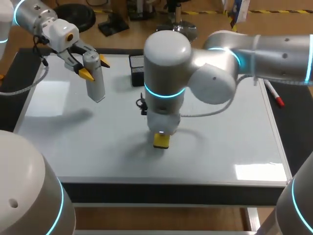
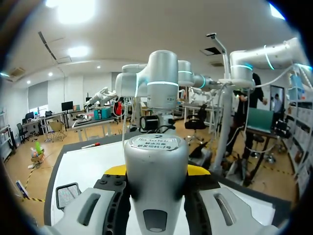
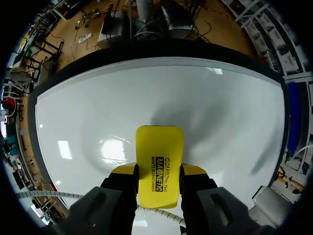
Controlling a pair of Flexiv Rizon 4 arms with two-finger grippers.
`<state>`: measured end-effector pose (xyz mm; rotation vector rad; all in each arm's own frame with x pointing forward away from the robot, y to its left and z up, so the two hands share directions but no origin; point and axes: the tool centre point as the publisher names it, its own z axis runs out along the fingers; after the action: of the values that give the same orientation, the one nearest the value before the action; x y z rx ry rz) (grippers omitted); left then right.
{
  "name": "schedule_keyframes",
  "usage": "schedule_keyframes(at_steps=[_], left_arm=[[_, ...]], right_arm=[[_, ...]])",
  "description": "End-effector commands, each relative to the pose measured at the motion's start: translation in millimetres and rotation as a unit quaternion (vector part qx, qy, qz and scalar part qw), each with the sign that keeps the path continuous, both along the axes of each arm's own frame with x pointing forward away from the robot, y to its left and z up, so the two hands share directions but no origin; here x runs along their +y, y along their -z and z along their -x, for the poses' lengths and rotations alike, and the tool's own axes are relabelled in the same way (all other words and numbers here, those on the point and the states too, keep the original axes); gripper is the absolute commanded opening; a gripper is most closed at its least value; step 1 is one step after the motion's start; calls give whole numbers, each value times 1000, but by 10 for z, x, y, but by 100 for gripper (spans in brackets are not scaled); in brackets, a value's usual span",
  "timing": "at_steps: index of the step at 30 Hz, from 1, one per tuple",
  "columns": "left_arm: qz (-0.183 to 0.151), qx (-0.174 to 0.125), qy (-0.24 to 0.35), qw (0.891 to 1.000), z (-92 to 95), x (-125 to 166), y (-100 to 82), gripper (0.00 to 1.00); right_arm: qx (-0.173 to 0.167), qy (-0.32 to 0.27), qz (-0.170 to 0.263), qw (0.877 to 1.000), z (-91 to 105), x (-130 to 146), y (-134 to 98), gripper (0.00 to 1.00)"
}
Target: Pick up the inspection probe, press it on each red-marked spot on the whiteboard one by one, put down the probe, pick up the eraser, and wipe off all the red marks.
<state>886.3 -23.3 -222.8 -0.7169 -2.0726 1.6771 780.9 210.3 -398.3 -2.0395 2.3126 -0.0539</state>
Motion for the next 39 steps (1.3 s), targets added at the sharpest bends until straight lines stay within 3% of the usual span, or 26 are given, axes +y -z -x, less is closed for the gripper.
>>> schedule_keyframes(at_steps=[1, 15, 20, 39], left_arm=[[0, 0, 2, 1000, -13, 10, -7, 0], [0, 0, 2, 1000, -13, 10, -7, 0], [0, 0, 2, 1000, -13, 10, -7, 0], [0, 0, 2, 1000, -13, 10, -7, 0]], right_arm=[[10, -10, 40, 999, -25, 200, 85, 0], [14, -32, 35, 999, -45, 365, 116, 0], [30, -28, 29, 999, -30, 362, 178, 0], [49, 14, 31, 998, -53, 11, 323, 0]])
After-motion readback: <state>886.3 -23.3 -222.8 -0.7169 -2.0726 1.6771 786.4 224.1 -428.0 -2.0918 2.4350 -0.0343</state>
